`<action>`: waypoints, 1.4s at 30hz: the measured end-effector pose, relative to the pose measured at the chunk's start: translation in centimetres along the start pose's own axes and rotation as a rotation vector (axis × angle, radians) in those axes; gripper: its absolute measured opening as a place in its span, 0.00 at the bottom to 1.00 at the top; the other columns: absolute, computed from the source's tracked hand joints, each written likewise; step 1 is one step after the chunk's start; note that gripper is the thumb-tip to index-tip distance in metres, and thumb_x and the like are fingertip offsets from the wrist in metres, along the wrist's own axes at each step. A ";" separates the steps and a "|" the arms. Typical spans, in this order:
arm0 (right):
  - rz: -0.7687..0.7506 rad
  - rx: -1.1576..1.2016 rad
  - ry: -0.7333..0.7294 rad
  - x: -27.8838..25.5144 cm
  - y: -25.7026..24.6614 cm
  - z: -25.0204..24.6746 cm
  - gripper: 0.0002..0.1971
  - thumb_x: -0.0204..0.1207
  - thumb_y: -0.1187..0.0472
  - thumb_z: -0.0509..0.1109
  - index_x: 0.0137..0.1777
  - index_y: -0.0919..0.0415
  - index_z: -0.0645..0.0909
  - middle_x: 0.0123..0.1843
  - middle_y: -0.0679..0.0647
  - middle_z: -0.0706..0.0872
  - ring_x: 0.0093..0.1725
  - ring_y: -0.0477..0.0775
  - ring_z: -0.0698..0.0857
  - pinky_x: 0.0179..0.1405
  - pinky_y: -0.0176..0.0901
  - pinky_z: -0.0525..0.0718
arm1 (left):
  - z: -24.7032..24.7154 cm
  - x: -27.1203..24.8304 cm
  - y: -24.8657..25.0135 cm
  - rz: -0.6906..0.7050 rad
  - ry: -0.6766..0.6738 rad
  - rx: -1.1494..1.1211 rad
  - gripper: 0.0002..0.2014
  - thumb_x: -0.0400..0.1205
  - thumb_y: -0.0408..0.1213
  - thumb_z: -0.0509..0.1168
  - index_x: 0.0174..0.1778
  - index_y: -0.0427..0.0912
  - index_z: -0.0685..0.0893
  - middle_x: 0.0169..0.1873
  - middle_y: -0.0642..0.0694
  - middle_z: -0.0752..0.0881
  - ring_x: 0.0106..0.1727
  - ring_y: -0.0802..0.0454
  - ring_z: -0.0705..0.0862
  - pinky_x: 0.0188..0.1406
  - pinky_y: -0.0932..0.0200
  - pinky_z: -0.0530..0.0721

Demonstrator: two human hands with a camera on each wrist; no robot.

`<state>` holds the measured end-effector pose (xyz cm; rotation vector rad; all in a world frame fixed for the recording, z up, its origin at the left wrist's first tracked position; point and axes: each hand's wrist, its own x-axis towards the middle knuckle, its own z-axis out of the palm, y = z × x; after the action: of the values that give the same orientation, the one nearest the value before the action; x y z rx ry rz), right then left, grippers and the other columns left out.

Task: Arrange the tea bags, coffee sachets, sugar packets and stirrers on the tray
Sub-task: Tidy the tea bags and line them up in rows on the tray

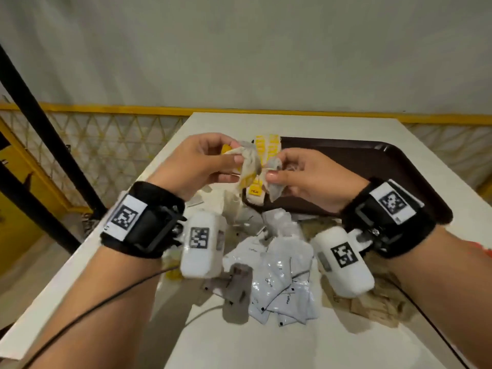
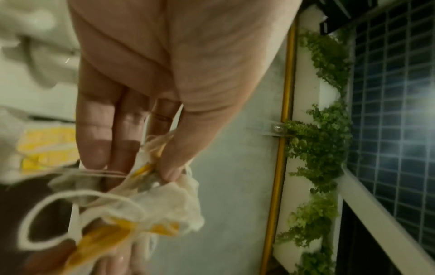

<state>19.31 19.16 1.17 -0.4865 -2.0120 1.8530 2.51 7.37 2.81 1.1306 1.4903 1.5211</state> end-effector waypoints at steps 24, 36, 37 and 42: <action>0.134 0.070 0.284 -7.0 6.1 -4.2 0.08 0.77 0.64 0.73 0.54 0.56 0.83 0.43 0.58 0.86 0.30 0.51 0.81 0.17 0.38 0.79 | 8.9 0.2 -7.4 -0.153 -0.146 -0.105 0.07 0.78 0.28 0.67 0.51 0.35 0.84 0.35 0.42 0.84 0.32 0.52 0.83 0.31 0.63 0.84; 0.003 -0.106 0.256 -7.2 6.1 -4.4 0.09 0.78 0.63 0.71 0.57 0.60 0.85 0.53 0.57 0.90 0.51 0.47 0.87 0.58 0.40 0.83 | 8.4 0.4 -7.3 -0.155 -0.004 -0.045 0.13 0.81 0.24 0.58 0.47 0.35 0.88 0.25 0.46 0.85 0.34 0.49 0.86 0.30 0.62 0.81; -0.012 -0.109 0.270 -7.2 6.1 -4.4 0.09 0.78 0.63 0.71 0.56 0.60 0.85 0.52 0.57 0.90 0.50 0.47 0.87 0.58 0.41 0.83 | 8.3 0.4 -7.3 -0.161 0.016 -0.056 0.13 0.81 0.26 0.57 0.47 0.34 0.88 0.24 0.46 0.84 0.34 0.48 0.85 0.30 0.61 0.80; -0.083 -0.103 0.364 -7.2 6.2 -4.6 0.04 0.76 0.67 0.72 0.49 0.62 0.85 0.41 0.56 0.86 0.43 0.49 0.84 0.50 0.43 0.83 | 8.2 0.6 -7.6 -0.044 0.106 -0.031 0.07 0.80 0.29 0.67 0.43 0.40 0.90 0.42 0.40 0.87 0.34 0.47 0.74 0.27 0.66 0.77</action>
<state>27.87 20.18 -4.90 -0.7018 -1.8539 1.4911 9.31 11.52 -5.05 1.0068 1.5462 1.5903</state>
